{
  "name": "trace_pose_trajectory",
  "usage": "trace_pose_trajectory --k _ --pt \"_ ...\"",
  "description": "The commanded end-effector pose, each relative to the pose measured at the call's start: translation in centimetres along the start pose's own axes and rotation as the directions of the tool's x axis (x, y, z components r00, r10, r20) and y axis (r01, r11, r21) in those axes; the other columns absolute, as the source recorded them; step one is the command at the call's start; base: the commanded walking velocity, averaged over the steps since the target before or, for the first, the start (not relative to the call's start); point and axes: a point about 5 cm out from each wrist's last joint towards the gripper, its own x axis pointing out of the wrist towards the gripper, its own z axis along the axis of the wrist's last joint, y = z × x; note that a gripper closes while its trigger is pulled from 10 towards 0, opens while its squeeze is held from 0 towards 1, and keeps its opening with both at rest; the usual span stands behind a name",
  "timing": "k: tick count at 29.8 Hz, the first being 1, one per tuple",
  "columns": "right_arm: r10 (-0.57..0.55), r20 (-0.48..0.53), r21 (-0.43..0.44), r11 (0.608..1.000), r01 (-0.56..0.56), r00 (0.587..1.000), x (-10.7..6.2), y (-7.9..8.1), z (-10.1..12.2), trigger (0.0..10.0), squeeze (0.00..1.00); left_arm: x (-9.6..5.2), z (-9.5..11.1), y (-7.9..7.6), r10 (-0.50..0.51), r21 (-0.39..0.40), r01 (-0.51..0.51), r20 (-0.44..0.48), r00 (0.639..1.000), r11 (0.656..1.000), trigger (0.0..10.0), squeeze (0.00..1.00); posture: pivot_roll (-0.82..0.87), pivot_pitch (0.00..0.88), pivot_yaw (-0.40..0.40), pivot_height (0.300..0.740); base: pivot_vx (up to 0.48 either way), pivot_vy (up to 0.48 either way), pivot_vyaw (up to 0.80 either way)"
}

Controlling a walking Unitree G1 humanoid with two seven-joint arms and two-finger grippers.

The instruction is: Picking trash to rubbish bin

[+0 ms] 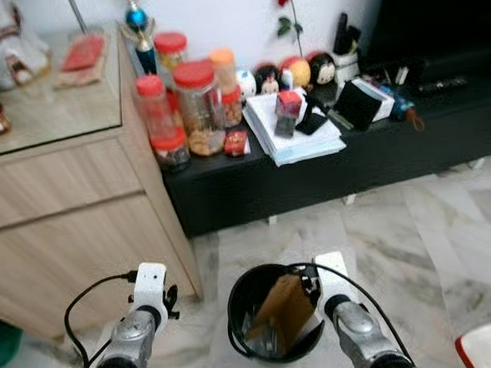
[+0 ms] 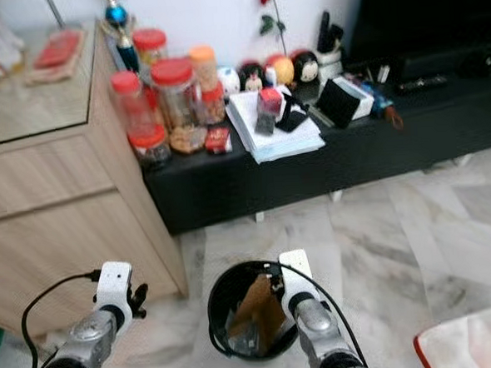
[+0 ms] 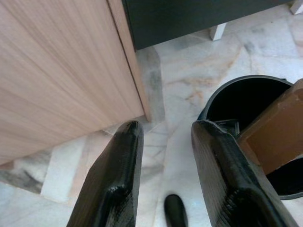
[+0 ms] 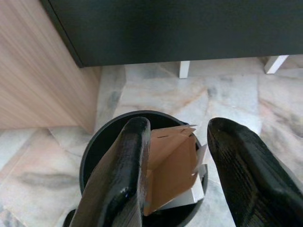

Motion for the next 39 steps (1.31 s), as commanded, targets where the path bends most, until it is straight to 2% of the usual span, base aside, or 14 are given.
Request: trace_pose_trajectory --k 1,6,39 --pt "0.000 -0.012 0.005 1.000 0.000 1.000 -0.08 0.18 -0.34 10.0 0.00 -0.08 -0.24 0.18 0.003 0.004 -0.003 -0.012 1.000 1.000 10.0 0.00 0.12 0.048 0.008 0.740 0.000 0.000 0.00" --pt "0.000 -0.010 0.005 1.000 0.000 1.000 -0.06 0.18 -0.28 10.0 0.00 -0.06 -0.19 0.12 -0.001 0.006 0.001 -0.010 1.000 1.000 10.0 0.00 0.12 0.049 0.009 0.740 -0.049 0.000 0.00" --pt "-0.013 0.021 0.020 1.000 0.012 1.000 0.13 -0.27 0.48 10.0 0.00 0.18 0.60 -0.04 -0.005 0.013 0.005 0.018 1.000 1.000 10.0 0.00 0.13 0.111 0.004 0.740 -0.285 0.000 0.00"
